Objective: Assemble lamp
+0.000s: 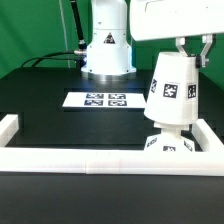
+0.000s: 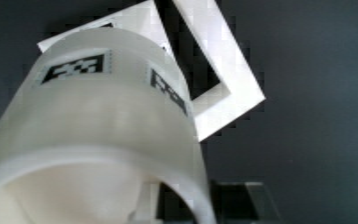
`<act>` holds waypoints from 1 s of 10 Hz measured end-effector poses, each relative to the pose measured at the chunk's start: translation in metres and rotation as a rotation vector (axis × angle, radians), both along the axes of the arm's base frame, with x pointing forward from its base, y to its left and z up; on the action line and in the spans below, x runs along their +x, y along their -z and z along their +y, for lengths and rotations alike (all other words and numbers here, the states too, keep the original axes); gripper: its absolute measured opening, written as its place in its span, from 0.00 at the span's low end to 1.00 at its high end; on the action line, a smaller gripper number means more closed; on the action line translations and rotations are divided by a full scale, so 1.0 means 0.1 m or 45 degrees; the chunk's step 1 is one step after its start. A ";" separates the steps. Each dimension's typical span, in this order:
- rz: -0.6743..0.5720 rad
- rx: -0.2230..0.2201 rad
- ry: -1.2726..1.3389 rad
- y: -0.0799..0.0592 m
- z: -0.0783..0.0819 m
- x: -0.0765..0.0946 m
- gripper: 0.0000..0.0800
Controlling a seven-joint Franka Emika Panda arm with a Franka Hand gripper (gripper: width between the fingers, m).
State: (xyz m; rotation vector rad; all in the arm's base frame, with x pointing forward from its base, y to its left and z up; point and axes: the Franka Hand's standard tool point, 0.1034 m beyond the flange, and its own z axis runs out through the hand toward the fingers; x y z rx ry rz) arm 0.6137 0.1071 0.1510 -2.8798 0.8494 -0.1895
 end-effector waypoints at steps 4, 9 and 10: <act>-0.002 0.000 -0.002 0.00 0.02 0.01 0.06; -0.029 0.000 0.000 -0.04 0.03 0.06 0.71; -0.031 0.000 0.000 -0.04 0.03 0.06 0.85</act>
Offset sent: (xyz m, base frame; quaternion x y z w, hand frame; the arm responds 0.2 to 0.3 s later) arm 0.0000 0.0000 0.0000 0.0000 0.0000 0.0000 1.0000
